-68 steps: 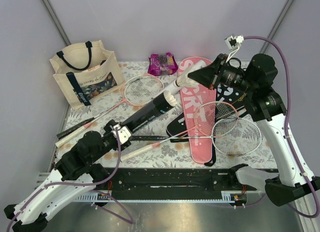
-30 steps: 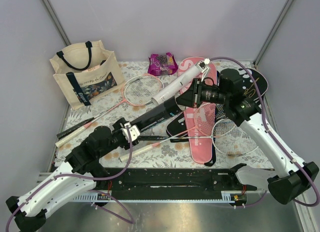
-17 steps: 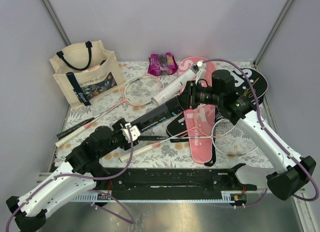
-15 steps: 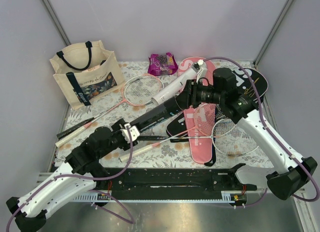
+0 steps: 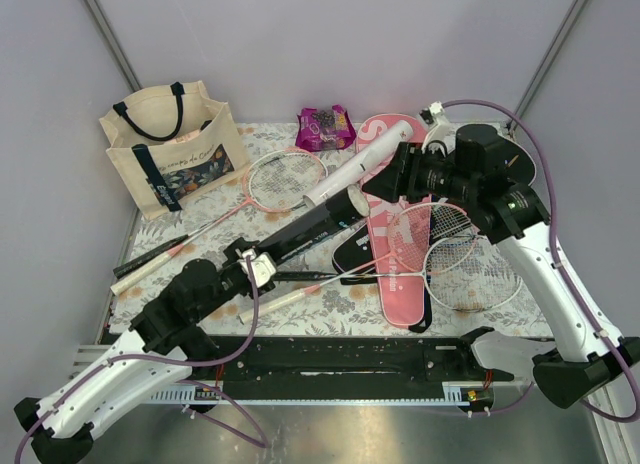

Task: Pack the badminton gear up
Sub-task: Place the shuttlecock at the shuttle tube, then close the lid on the shuttle tube.

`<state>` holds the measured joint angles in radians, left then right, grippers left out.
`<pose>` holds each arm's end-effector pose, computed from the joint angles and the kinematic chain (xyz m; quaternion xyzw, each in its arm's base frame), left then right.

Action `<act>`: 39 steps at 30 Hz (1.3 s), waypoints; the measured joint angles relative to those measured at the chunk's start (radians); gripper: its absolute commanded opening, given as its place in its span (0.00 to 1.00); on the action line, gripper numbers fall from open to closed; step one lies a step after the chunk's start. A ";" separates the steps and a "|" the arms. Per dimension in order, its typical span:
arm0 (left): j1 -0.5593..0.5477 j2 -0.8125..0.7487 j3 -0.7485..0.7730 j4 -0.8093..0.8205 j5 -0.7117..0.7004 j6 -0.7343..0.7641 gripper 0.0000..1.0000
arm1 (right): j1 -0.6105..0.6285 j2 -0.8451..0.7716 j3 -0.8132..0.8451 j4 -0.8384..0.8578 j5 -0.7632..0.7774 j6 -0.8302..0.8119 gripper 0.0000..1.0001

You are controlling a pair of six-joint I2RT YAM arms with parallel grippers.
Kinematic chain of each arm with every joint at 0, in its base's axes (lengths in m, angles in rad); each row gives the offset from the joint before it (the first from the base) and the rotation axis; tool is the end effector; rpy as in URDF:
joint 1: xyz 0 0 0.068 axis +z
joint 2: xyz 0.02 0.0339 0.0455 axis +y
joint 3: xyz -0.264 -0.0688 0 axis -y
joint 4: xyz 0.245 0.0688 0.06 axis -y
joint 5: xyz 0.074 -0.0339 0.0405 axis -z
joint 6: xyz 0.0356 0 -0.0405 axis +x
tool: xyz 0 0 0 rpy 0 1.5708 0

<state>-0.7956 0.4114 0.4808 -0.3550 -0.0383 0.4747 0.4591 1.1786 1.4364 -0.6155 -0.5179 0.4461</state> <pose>0.0873 -0.0872 0.2650 0.4656 0.6511 -0.0806 0.5939 0.2064 0.1217 0.4412 -0.1511 0.7933 0.4302 0.4035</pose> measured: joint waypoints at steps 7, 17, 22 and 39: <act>-0.002 -0.019 0.000 0.035 -0.004 0.000 0.43 | -0.024 -0.055 -0.055 0.092 0.039 0.067 0.60; -0.002 -0.127 -0.021 0.087 -0.105 -0.012 0.43 | -0.053 -0.099 -0.316 0.132 0.350 0.076 0.59; -0.002 -0.178 -0.044 0.109 -0.179 -0.012 0.44 | -0.056 0.002 -0.393 0.130 0.486 0.041 0.58; -0.002 -0.229 -0.051 0.125 -0.254 -0.011 0.44 | -0.082 0.650 -0.076 0.154 0.704 -0.338 0.53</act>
<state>-0.7975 0.1829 0.4294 -0.2298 -0.2928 0.4637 0.3771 1.8290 1.3609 -0.4614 0.1860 0.1085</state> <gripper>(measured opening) 0.703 0.543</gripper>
